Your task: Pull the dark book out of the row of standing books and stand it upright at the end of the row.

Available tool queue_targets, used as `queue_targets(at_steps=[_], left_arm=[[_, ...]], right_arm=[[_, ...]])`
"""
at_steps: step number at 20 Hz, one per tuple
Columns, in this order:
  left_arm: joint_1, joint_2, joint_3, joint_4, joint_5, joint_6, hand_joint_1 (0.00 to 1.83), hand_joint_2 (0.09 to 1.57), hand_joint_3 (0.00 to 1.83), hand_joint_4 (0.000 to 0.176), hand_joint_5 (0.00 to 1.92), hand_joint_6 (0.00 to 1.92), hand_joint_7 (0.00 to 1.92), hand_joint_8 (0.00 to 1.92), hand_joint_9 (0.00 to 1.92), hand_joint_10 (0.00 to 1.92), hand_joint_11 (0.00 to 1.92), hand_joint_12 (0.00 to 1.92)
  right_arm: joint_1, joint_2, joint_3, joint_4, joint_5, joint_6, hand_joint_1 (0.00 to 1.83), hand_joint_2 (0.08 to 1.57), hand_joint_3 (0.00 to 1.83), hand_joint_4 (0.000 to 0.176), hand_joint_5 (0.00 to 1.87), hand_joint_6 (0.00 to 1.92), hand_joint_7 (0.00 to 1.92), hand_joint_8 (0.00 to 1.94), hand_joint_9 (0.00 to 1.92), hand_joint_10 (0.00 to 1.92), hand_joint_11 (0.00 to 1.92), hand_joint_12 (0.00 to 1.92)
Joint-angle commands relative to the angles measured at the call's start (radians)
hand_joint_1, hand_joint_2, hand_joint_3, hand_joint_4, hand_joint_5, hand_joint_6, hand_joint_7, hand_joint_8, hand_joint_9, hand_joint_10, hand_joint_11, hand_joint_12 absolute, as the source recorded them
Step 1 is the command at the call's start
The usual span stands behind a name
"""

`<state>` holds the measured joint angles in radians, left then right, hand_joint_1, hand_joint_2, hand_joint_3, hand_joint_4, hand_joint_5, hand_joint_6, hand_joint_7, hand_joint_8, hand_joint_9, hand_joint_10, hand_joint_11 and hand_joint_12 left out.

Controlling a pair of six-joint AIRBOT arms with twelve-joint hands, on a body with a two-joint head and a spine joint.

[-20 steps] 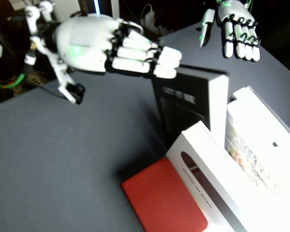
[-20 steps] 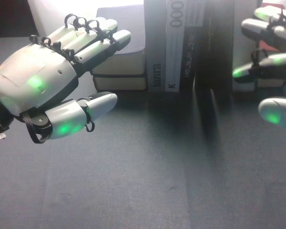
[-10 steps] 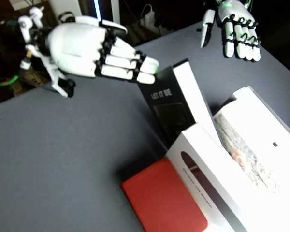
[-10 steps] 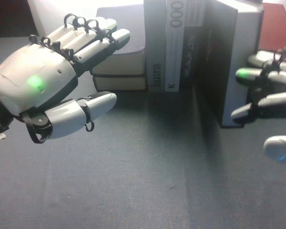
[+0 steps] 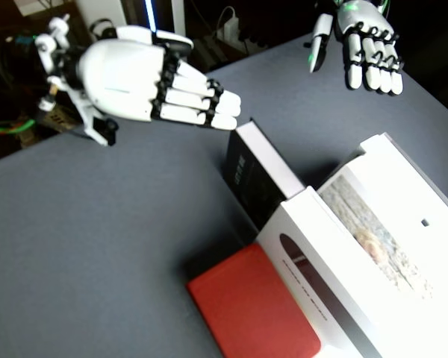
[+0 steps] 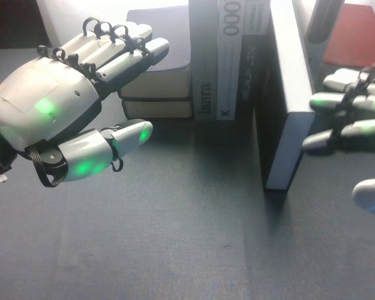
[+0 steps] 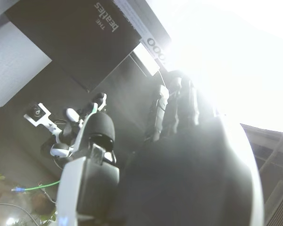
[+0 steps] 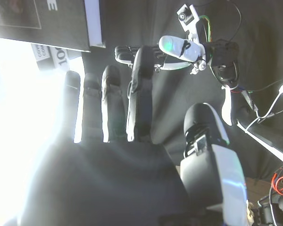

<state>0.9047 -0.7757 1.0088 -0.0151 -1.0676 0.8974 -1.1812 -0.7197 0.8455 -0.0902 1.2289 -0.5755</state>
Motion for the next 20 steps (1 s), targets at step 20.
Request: queue_targets(at_steps=[20], left_arm=[[0.004,0.018,-0.02,-0.022,-0.196,0.02,0.2,1.44,0.0,0.064,0.0,0.0,0.0,0.0,0.0,0.0,0.0,0.0]], right_arm=[[0.034,0.074,-0.004,0.308,0.347,-0.284,0.0,1.4,0.02,0.001,0.0,0.0,0.0,0.0,0.0,0.0,0.0,0.0]])
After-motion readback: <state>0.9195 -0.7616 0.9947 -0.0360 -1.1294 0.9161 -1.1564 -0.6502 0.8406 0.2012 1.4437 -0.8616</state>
